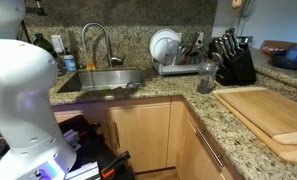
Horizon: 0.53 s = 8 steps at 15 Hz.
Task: Put the wooden spoon in the cup
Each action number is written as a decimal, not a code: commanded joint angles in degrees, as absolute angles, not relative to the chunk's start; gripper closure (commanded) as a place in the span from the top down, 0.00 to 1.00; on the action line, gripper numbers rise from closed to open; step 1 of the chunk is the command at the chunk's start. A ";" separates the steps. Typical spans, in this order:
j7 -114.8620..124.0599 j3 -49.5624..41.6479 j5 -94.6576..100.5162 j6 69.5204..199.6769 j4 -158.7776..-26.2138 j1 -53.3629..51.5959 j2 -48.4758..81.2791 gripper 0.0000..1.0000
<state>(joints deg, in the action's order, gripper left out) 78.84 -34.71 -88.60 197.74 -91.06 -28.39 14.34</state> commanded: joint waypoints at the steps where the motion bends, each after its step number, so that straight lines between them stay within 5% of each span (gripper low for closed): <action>1: 91.13 -37.98 -82.98 199.61 -80.06 -32.83 24.13 0.06; 5: 104.98 -37.86 -74.89 198.15 -67.72 -35.60 34.51 0.06; 8: 110.94 -51.75 -79.43 197.91 -63.14 -43.22 44.74 0.06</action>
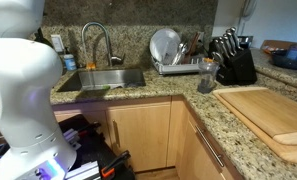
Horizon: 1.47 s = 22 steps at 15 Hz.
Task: Put the wooden spoon in the cup
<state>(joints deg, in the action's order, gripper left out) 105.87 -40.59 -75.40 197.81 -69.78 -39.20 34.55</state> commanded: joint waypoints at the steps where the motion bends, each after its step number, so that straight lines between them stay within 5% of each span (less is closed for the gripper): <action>1: 110.93 -55.89 -81.86 197.91 -62.85 -43.99 47.65 0.06; 5: 112.04 -73.29 -95.21 198.12 -67.74 -49.09 58.44 0.06; 6: 109.48 -66.02 -91.05 197.80 -66.29 -47.49 53.45 0.06; 7: 110.19 -67.84 -91.81 197.77 -66.54 -47.45 55.25 0.25; 10: 110.53 -67.42 -91.46 197.79 -66.37 -47.53 55.61 0.25; 11: 110.53 -67.42 -91.46 197.79 -66.24 -47.61 55.58 0.06; 18: 121.13 -99.73 -119.64 197.90 -83.88 -59.19 78.66 0.06; 22: 119.08 -99.40 -131.68 197.98 -94.65 -65.05 84.64 0.06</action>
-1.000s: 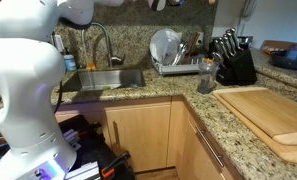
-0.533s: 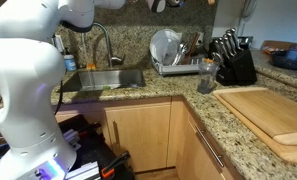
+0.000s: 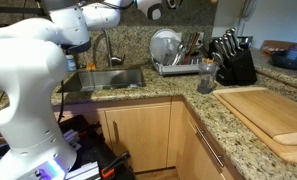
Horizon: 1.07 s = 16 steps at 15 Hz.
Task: Put the wooden spoon in the cup
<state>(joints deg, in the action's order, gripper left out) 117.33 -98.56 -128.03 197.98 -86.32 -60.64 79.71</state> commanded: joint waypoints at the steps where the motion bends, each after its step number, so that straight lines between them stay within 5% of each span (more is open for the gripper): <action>1: 117.52 -98.52 -129.67 198.02 -89.15 -62.27 81.43 0.25; 4: 119.31 -98.46 -130.40 198.02 -93.52 -64.71 84.86 0.25; 5: 119.34 -98.50 -130.40 198.02 -93.71 -64.79 84.85 0.06; 12: 129.81 -97.12 -128.04 197.88 -94.73 -64.64 84.88 0.06; 13: 125.81 -97.72 -129.38 197.84 -95.24 -64.66 84.74 0.25; 16: 128.47 -97.05 -128.58 197.84 -94.78 -64.85 84.75 0.25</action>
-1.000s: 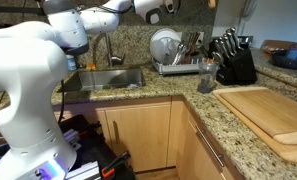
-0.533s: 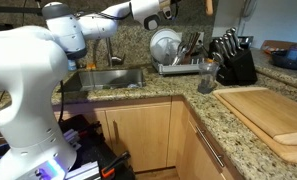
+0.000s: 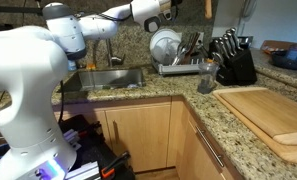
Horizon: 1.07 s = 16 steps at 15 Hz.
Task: Put the wooden spoon in the cup
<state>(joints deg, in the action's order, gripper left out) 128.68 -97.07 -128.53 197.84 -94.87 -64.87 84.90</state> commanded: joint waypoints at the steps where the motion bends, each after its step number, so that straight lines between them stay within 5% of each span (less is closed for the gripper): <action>1: 129.88 -96.55 -128.76 197.26 -94.06 -64.13 84.89 0.06; 8: 131.87 -86.60 -135.30 196.58 -99.07 -64.99 84.24 0.06; 9: 132.19 -85.47 -135.36 196.60 -99.81 -64.93 84.56 0.25; 10: 132.29 -85.43 -135.30 196.60 -99.74 -64.85 84.92 0.25; 11: 132.29 -85.60 -135.26 196.60 -99.53 -64.92 84.89 0.06; 16: 129.07 -79.45 -132.90 201.76 -97.14 -61.79 82.92 0.06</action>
<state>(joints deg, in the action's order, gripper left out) 131.20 -83.19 -134.08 197.37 -99.32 -64.57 84.41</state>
